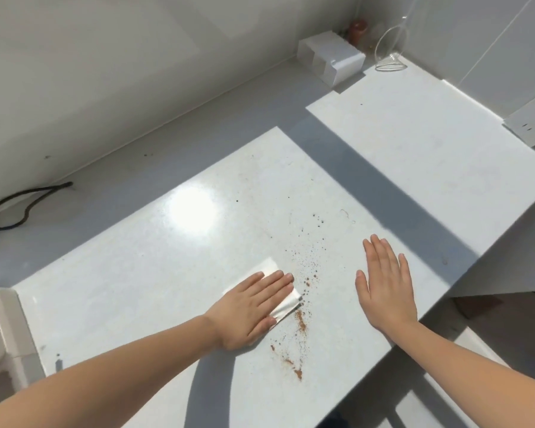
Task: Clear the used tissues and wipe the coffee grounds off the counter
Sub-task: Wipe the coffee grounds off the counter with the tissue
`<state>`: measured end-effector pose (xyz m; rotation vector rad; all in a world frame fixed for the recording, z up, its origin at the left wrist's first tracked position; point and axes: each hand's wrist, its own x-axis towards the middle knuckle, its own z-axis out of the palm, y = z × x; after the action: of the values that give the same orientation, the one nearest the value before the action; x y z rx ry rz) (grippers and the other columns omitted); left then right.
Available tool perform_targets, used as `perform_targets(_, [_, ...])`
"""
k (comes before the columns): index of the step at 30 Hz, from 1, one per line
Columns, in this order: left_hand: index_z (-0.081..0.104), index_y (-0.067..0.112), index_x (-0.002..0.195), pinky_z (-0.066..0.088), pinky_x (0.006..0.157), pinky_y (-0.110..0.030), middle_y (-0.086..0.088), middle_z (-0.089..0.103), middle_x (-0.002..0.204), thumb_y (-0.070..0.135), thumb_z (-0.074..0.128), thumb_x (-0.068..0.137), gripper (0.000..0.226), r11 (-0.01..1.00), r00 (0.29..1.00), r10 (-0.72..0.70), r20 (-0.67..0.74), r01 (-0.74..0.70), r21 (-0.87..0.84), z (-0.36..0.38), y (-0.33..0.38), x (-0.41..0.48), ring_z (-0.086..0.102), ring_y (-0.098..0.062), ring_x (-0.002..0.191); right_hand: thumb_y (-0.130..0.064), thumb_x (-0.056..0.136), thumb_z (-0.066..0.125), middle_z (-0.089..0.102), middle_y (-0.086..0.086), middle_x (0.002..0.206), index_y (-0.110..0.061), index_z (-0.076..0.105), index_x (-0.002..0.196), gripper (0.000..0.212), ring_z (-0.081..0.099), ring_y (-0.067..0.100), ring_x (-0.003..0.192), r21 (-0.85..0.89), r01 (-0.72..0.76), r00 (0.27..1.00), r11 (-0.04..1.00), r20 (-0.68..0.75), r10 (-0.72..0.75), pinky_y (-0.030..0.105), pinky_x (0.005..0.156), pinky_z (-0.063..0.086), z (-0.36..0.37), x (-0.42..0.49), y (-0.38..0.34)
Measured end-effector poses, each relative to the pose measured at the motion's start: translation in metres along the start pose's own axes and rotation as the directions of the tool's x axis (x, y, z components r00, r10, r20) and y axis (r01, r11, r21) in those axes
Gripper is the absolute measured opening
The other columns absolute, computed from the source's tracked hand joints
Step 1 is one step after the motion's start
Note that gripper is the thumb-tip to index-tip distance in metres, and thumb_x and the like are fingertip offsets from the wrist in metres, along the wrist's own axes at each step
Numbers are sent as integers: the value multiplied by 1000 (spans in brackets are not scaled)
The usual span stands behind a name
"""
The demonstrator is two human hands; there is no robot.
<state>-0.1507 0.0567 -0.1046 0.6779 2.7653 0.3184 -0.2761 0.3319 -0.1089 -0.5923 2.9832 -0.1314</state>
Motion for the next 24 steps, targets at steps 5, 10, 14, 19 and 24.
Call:
perform_targets(5, [-10,21,150,-11,118,-31,5,-14,159,46,6,98,60,967,965,-255,-66,254,-17,-14,-47,-17,-13,-12,146,-38,93,17,18,4,160,-12,22,150,63,10,18,148,-1,-6,1000,1000,5,6,45,120,9,-2,1,-1])
perform_targets(10, [-10,22,149,-11,118,-29,6,-18,158,52,0,91,65,804,799,-593,-99,581,-123,-25,-101,-52,-21,-6,143,-40,93,15,16,4,160,-12,21,151,64,8,18,148,3,-9,1000,1000,16,9,45,120,8,-2,0,0])
perform_targets(14, [-1,13,151,-4,120,-35,-1,-5,161,43,4,93,66,632,607,-774,-180,756,-171,-21,-96,-34,-12,-10,146,-39,93,15,15,3,160,-13,20,151,64,8,17,148,8,-19,1000,1000,18,18,45,120,8,-2,1,0])
perform_targets(19, [-6,14,151,-8,119,-35,-2,-12,160,40,6,94,63,701,683,-713,-157,696,-154,-28,-70,6,-16,-14,146,-38,93,16,16,3,160,-12,20,151,64,8,17,148,9,-20,1000,1000,25,19,45,120,8,-3,-1,-1])
perform_targets(24, [-6,18,151,-7,118,-35,1,-8,160,43,11,99,60,993,994,-110,-17,110,30,-6,-12,2,-9,-15,148,-40,93,14,14,3,161,-13,19,151,65,7,16,148,6,-19,999,1000,32,19,44,121,6,-5,-1,-2])
